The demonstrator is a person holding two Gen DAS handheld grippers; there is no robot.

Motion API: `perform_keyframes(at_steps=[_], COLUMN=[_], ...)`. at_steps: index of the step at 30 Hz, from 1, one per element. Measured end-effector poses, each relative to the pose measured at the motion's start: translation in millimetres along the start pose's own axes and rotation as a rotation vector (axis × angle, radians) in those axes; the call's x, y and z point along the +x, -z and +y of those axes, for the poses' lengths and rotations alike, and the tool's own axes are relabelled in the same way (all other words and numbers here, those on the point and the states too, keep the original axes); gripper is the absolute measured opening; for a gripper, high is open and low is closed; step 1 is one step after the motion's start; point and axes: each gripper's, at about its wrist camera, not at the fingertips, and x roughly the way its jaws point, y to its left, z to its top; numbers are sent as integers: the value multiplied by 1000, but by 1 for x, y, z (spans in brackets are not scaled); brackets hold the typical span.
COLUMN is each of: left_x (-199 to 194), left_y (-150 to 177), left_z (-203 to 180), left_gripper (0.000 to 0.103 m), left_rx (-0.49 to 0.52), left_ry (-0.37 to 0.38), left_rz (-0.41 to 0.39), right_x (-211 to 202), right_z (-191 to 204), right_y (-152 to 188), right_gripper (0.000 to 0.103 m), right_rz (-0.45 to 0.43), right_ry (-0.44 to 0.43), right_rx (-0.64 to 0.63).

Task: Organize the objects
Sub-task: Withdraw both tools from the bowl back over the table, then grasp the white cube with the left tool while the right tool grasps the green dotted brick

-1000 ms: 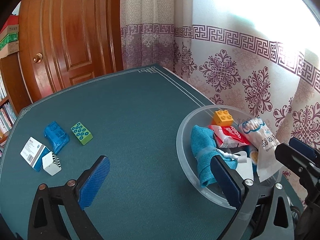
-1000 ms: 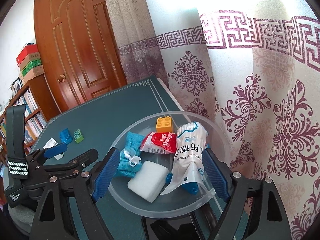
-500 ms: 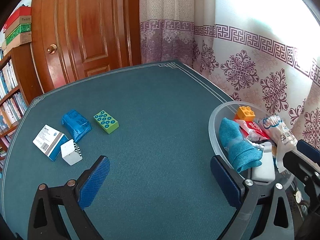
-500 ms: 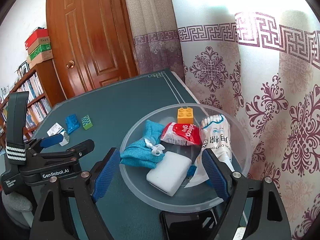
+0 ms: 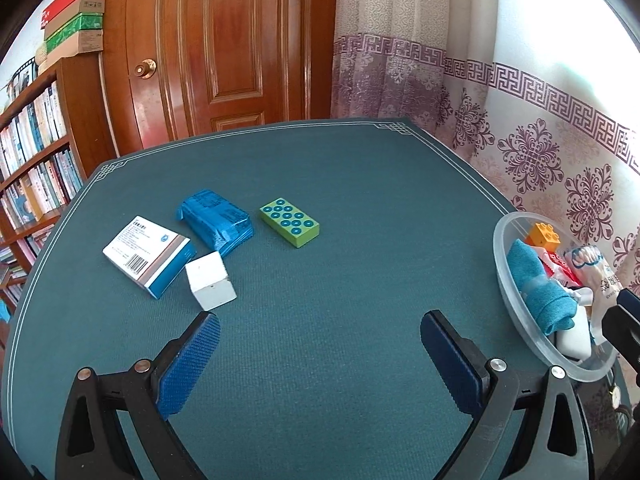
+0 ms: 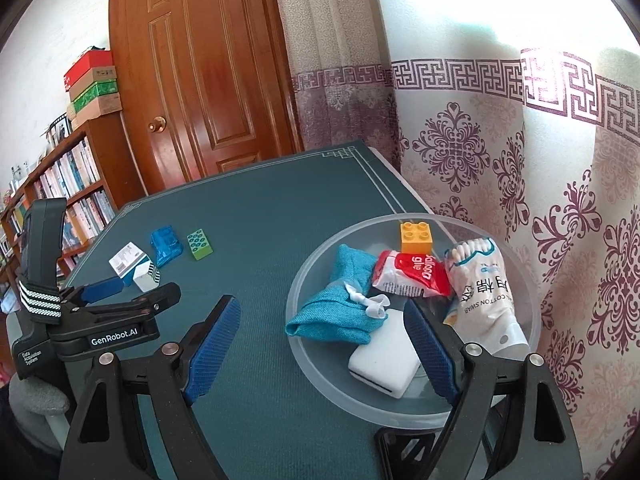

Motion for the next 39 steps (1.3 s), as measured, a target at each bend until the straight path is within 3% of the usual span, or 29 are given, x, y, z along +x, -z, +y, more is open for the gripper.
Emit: perform_keyframes(at_steps=[10,21,30,33,37,39], left_x=[14,31,53,60,67,70], left_y=[6,-5,-13,-16,-16,-15], left_z=[58,88,79,76,75,75], left_gripper=[102,102,91,82,82,72], left_rx=[-125,-153,-105,-97,-96,-94], left_ry=[-43,-85,-109,-109,-98,-88], left_rz=[48,50,65,74,82,90], right_x=[15,42,61,65,71,73], right_z=[37,69,77,77,77,77], right_y=[6,18,27,30,32,34], right_gripper=[85,85,85,85,85,85], right_rz=[36,103,149,163,180,186], right_ry=[-58,-112,-133,-134,-135,-134], right_rx=[-46,-95,-95,-90,-88,-91])
